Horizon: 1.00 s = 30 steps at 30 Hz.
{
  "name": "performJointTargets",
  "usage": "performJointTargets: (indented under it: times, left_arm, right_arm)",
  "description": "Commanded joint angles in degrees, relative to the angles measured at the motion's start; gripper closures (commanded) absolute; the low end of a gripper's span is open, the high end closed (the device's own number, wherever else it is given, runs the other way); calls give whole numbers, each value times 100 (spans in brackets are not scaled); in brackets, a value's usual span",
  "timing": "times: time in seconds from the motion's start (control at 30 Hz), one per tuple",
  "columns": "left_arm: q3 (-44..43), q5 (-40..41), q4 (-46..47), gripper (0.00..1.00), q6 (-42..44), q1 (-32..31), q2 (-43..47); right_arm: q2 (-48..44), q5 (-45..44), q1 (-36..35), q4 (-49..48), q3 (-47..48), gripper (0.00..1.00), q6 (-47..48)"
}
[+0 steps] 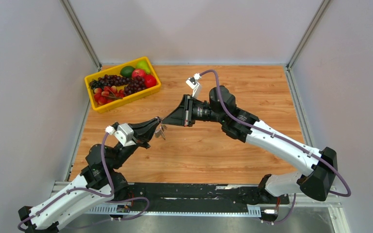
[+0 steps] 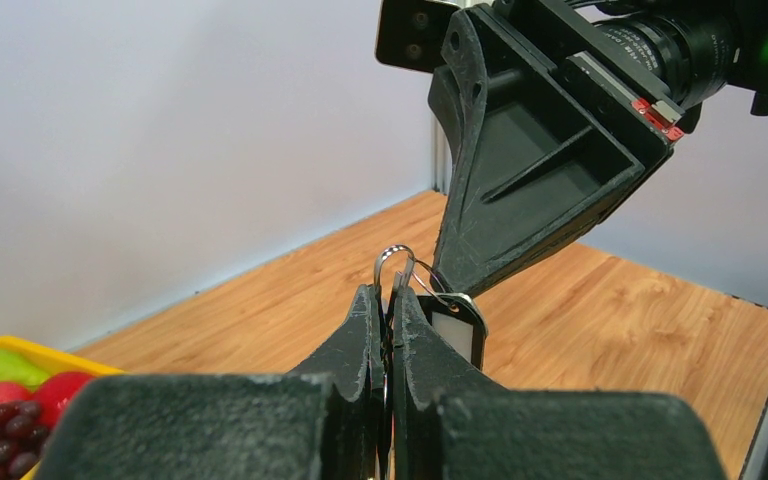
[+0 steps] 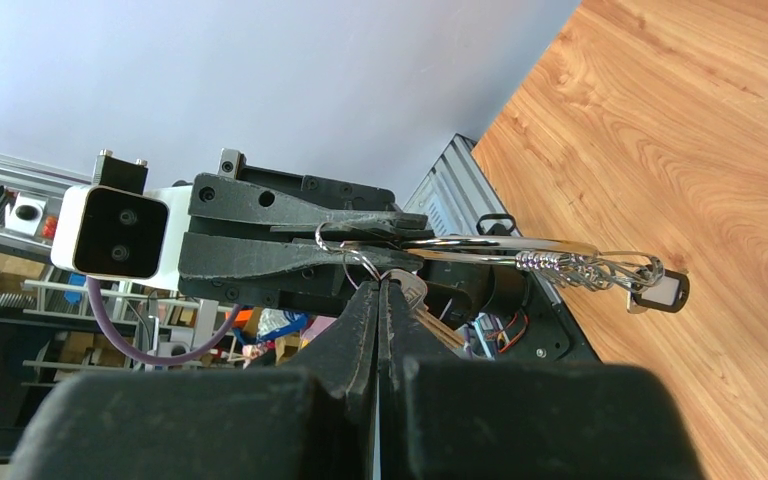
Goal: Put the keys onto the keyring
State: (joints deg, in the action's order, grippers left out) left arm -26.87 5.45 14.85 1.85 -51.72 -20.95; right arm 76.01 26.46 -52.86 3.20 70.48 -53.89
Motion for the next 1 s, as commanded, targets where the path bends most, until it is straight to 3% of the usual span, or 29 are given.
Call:
performJointTargets:
  times: [0.0,0.97]
  left_arm:
    - [5,-20,301,99,59,-13,91]
    - [50,-38,378,100,91,-12,66]
  right_arm:
    - [29,-105,-59,-129,226,100,-2]
    - [138,-117,-89,-82,334,100,-65]
